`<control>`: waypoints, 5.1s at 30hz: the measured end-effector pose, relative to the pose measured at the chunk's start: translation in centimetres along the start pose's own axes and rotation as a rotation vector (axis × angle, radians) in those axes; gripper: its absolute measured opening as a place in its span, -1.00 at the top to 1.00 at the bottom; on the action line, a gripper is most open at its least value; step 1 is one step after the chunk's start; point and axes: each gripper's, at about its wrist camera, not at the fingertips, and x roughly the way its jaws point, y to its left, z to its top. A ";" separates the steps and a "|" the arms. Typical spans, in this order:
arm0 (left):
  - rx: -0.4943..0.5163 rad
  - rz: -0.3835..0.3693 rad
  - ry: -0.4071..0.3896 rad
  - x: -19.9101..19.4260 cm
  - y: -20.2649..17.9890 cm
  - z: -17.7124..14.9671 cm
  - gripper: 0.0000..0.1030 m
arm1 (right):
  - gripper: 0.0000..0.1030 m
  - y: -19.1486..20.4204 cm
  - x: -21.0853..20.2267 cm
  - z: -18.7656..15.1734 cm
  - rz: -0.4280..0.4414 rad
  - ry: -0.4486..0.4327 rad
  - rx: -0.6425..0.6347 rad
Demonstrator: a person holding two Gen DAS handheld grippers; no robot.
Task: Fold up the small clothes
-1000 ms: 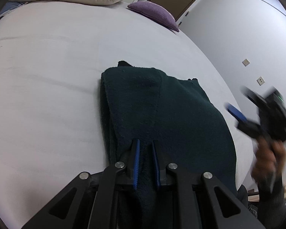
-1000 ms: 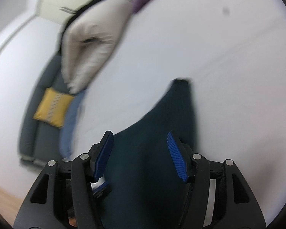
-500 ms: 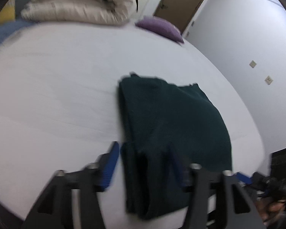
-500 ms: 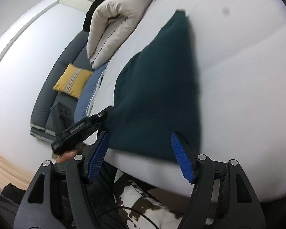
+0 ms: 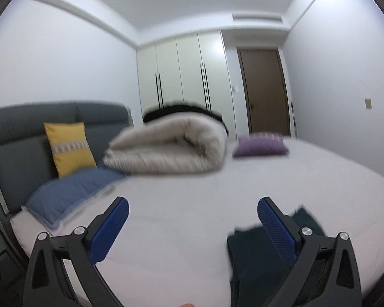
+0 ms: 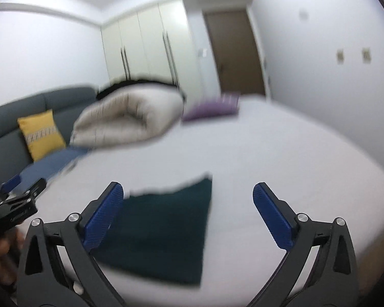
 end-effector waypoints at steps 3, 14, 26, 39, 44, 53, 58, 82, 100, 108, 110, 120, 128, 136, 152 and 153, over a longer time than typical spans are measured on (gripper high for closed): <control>0.066 0.049 -0.039 -1.4 0.0 2.1 -1.00 | -1.00 1.2 -1.3 2.2 -0.005 -0.032 -0.053; -0.020 -0.068 0.326 3.1 -0.2 0.2 -1.00 | -1.00 3.6 -5.0 7.0 0.003 -0.056 -0.085; -0.054 -0.131 0.702 7.7 -1.5 -9.7 -1.00 | -1.00 2.1 5.6 -3.3 -0.211 0.420 -0.038; -0.043 -0.142 0.724 8.8 -1.8 -11.3 -1.00 | -1.00 2.8 9.8 -7.4 -0.174 0.500 -0.060; -0.048 -0.138 0.732 9.0 -1.6 -11.6 -1.00 | -1.00 2.8 10.1 -7.3 -0.167 0.512 -0.074; -0.052 -0.141 0.734 9.2 -1.6 -11.7 -1.00 | -0.99 3.0 10.6 -7.7 -0.157 0.533 -0.083; -0.055 -0.145 0.733 9.2 -1.7 -11.8 -1.00 | -1.00 3.7 10.7 -7.9 -0.150 0.542 -0.092; -0.062 -0.154 0.733 9.4 -1.6 -12.0 -1.00 | -0.99 5.4 12.3 -8.3 -0.141 0.564 -0.095; -0.056 -0.147 0.731 9.1 -2.0 -12.0 -1.00 | -0.99 6.0 13.0 -8.6 -0.143 0.569 -0.087; -0.058 -0.147 0.731 9.1 -2.1 -12.0 -1.00 | -1.00 6.3 13.0 -8.8 -0.144 0.570 -0.086; -0.058 -0.147 0.732 9.1 -2.1 -12.0 -1.00 | -1.00 6.3 13.0 -8.8 -0.143 0.570 -0.086; -0.059 -0.145 0.731 9.0 -2.2 -12.0 -1.00 | -0.99 6.5 13.1 -9.0 -0.144 0.571 -0.085; -0.060 -0.146 0.731 9.0 -2.3 -12.0 -1.00 | -0.99 6.7 13.2 -9.1 -0.143 0.571 -0.084; -0.057 -0.148 0.729 9.0 -2.4 -12.0 -1.00 | -1.00 6.8 13.3 -9.2 -0.142 0.574 -0.080; -0.059 -0.148 0.730 8.9 -2.4 -12.1 -1.00 | -1.00 6.9 13.2 -9.3 -0.143 0.570 -0.079; -0.058 -0.148 0.730 8.9 -2.5 -12.1 -1.00 | -1.00 7.0 13.2 -9.3 -0.142 0.571 -0.079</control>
